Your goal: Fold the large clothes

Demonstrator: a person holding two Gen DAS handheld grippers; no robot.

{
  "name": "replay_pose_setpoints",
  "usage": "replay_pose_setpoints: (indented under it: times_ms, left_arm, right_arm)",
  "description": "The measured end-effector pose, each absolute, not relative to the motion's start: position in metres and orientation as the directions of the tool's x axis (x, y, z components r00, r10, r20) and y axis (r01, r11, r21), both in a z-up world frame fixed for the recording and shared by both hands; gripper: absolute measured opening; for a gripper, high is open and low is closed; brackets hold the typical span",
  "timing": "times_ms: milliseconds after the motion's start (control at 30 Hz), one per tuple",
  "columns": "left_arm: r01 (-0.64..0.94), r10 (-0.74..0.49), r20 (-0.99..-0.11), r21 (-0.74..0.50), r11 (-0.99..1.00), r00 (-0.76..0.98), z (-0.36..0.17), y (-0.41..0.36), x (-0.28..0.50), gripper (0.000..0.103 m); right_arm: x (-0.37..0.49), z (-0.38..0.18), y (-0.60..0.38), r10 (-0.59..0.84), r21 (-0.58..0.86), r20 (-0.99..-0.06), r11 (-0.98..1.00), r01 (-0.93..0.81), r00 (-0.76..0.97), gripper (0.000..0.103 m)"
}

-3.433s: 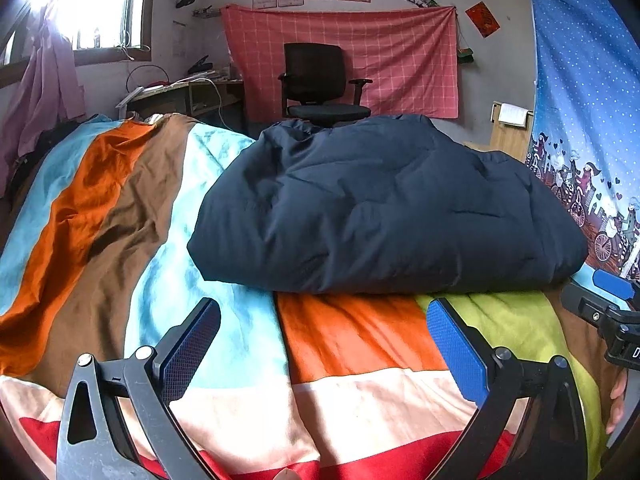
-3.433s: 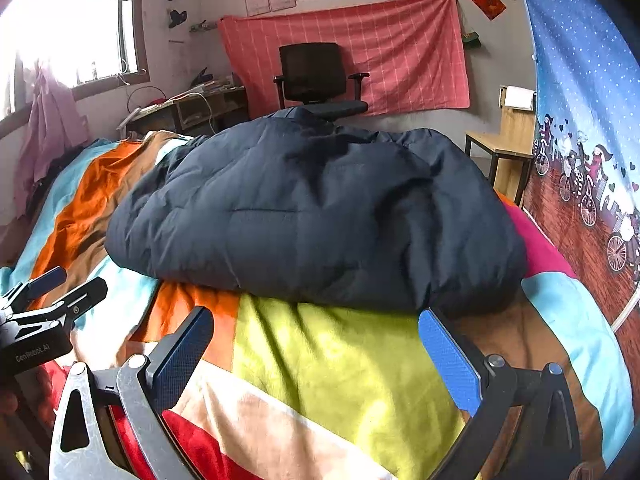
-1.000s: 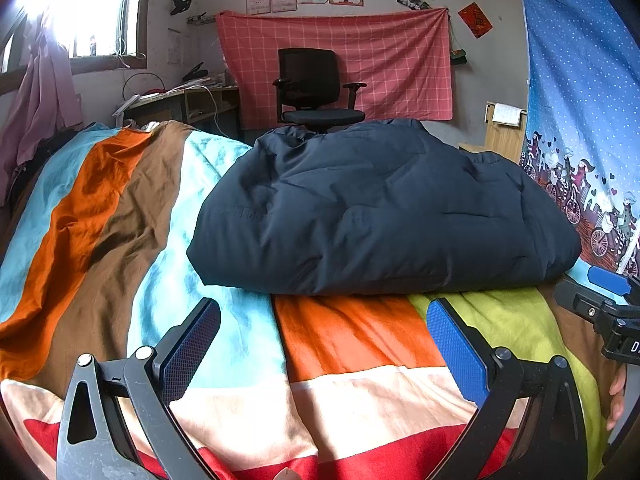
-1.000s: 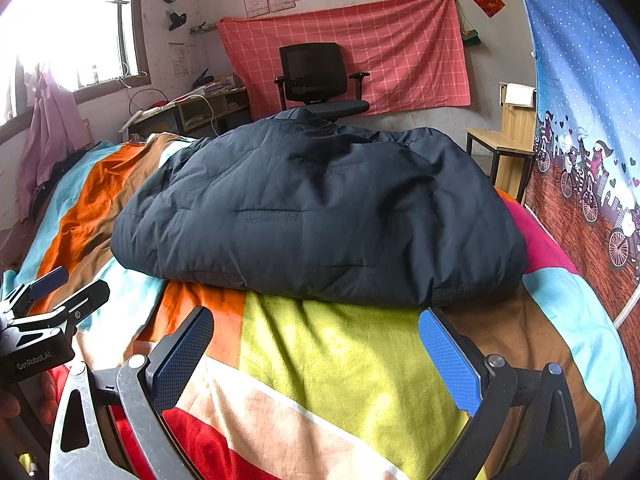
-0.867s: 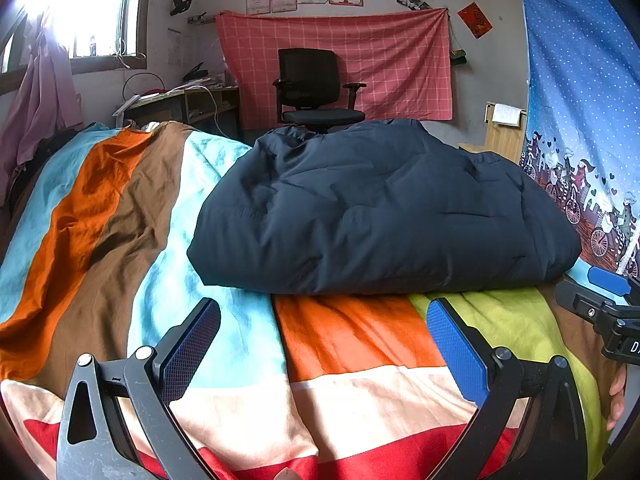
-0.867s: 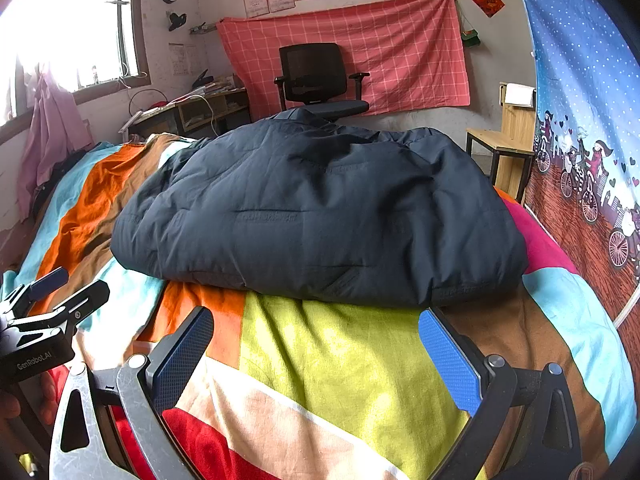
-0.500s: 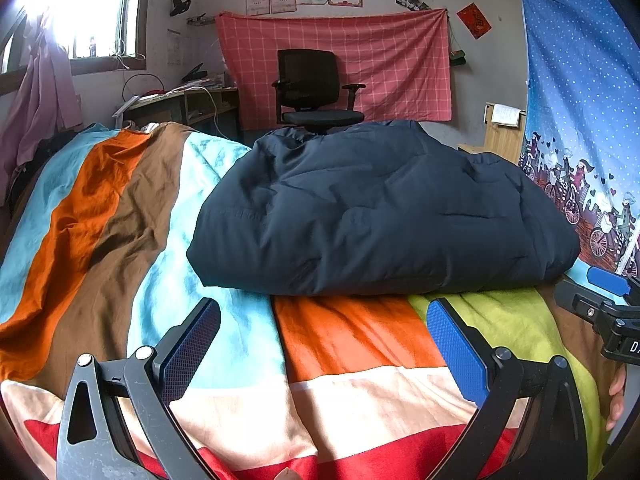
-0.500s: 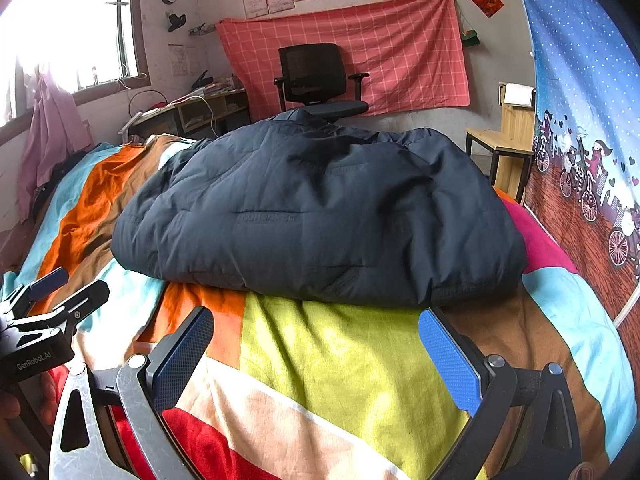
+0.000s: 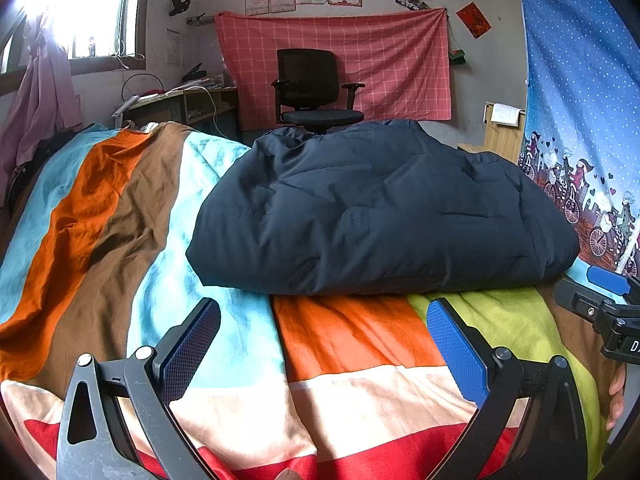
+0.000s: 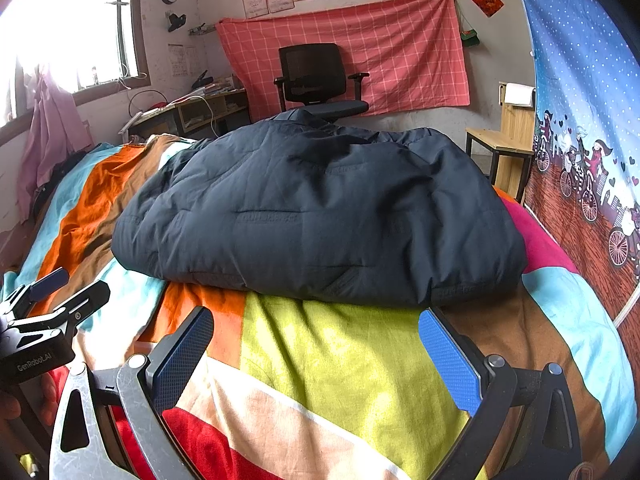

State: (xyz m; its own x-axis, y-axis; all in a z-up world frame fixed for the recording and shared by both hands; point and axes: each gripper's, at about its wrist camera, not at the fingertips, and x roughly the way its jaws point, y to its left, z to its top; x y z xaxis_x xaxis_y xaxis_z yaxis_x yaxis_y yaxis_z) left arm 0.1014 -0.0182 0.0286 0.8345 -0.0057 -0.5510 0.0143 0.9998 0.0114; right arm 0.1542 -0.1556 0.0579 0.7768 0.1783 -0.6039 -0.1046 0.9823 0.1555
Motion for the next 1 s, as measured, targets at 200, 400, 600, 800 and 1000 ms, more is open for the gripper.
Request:
replay_pose_setpoints:
  times_ms: [200, 400, 600, 800, 1000]
  left_arm:
    - [0.018, -0.006, -0.550, 0.017, 1.000, 0.835, 0.0289, -0.0184, 0.1016, 0.101]
    - [0.017, -0.006, -0.553, 0.015, 1.000, 0.833, 0.0285, -0.0179, 0.1019, 0.101]
    - [0.011, -0.007, -0.578, 0.003, 1.000, 0.816, 0.0273, -0.0135, 0.1044, 0.101]
    - [-0.001, 0.011, -0.560, 0.019, 1.000, 0.828, 0.0300, -0.0136, 0.1016, 0.101]
    - [0.021, -0.005, -0.562, 0.022, 1.000, 0.827, 0.0315, -0.0170, 0.1014, 0.101]
  right_arm:
    - [0.1538, 0.0583, -0.1552, 0.179, 0.157, -0.604, 0.982, -0.104, 0.777, 0.103]
    - [0.1539, 0.0583, -0.1557, 0.179, 0.156, -0.604, 0.982, -0.105, 0.777, 0.103]
    - [0.1539, 0.0581, -0.1560, 0.179, 0.153, -0.603, 0.982, -0.107, 0.777, 0.103]
    - [0.1539, 0.0581, -0.1553, 0.179, 0.153, -0.604, 0.982, -0.107, 0.777, 0.103]
    - [0.1539, 0.0581, -0.1547, 0.178, 0.152, -0.604, 0.983, -0.107, 0.777, 0.103]
